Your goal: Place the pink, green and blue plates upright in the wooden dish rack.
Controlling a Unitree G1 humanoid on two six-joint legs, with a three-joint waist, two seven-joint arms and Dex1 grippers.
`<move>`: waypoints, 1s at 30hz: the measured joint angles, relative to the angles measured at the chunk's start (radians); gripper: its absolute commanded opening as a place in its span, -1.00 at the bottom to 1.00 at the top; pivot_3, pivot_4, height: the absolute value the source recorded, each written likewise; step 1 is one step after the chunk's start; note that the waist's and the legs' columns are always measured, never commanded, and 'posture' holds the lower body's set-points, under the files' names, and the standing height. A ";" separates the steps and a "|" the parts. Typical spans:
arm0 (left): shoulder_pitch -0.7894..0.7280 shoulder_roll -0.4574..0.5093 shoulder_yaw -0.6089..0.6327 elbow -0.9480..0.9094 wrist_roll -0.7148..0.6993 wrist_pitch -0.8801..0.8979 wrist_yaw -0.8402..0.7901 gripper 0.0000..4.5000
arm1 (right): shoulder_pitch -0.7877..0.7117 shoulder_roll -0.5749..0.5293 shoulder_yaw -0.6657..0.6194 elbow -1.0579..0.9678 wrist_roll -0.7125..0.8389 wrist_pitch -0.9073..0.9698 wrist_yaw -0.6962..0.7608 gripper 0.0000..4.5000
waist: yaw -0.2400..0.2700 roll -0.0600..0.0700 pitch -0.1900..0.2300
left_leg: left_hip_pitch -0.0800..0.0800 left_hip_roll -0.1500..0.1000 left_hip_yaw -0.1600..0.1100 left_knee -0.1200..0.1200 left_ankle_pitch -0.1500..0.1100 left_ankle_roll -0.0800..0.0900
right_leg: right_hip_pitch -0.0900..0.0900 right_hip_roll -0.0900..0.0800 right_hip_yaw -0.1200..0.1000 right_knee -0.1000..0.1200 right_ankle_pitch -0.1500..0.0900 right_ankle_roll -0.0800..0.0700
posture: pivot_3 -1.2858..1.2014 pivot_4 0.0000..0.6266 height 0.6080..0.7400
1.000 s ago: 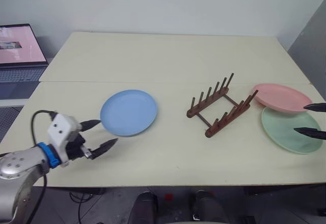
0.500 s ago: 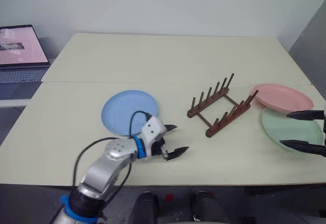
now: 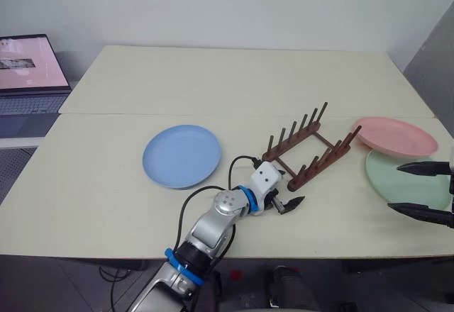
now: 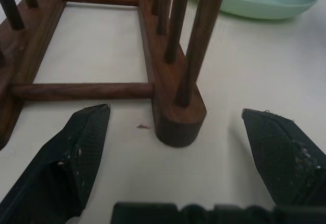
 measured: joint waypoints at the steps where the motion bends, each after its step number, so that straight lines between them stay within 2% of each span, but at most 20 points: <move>1: -0.003 -0.008 -0.001 0.012 0.005 -0.007 0.004 1.00 | 0.000 0.000 -0.005 -0.004 0.000 0.003 0.000 0.99 | 0.000 0.000 0.000 | 0.000 0.000 0.000 0.000 0.000 0.000 | 0.000 0.000 0.000 0.000 0.000 0.000 | 0.03 -0.52 1.00; 4: -0.008 -0.029 -0.001 0.042 0.021 -0.034 0.015 0.75 | 0.000 0.001 -0.009 -0.009 0.000 0.012 0.000 1.00 | 0.002 0.000 0.000 | 0.000 0.000 0.000 0.000 0.000 0.000 | 0.000 0.000 0.000 0.000 0.000 0.000 | 0.03 -0.52 1.00; 14: -0.041 -0.081 0.002 0.137 0.086 -0.101 0.075 -0.54 | 0.000 0.012 -0.009 -0.025 0.000 0.017 -0.006 1.00 | 0.003 -0.001 -0.001 | -0.003 0.000 -0.001 0.011 -0.001 0.001 | 0.002 0.000 0.000 0.000 0.000 -0.001 | 0.03 -0.52 1.00; 18: -0.050 -0.068 0.003 0.153 0.102 -0.130 0.085 -0.54 | 0.000 0.023 -0.009 -0.028 0.000 0.017 -0.019 1.00 | 0.002 -0.001 0.000 | -0.004 0.000 -0.001 0.013 -0.001 0.002 | 0.001 0.000 0.001 0.000 0.002 0.000 | 0.03 -0.52 1.00; 22: -0.041 0.000 0.020 0.107 0.099 -0.140 0.054 -0.54 | 0.014 0.033 -0.009 -0.038 -0.001 0.017 -0.024 1.00 | -0.010 0.000 -0.001 | -0.004 0.001 -0.001 0.011 -0.001 0.002 | 0.000 0.001 0.001 0.000 0.002 0.000 | 0.03 -0.52 1.00; 27: -0.001 0.155 0.064 -0.037 0.039 -0.117 -0.094 -0.54 | 0.036 0.062 -0.011 -0.058 0.000 0.020 -0.045 1.00 | -0.018 0.003 -0.003 | -0.006 0.002 -0.002 0.010 -0.001 0.001 | -0.001 0.003 0.000 0.001 0.003 0.002 | 0.03 -0.52 1.00; 30: -0.001 0.216 0.071 -0.082 -0.018 -0.097 -0.215 -0.54 | 0.044 0.071 -0.011 -0.078 0.001 0.023 -0.053 1.00 | -0.015 0.003 -0.003 | -0.007 0.001 -0.002 0.011 -0.001 0.002 | -0.001 0.002 0.000 -0.001 0.002 0.000 | 0.03 -0.52 1.00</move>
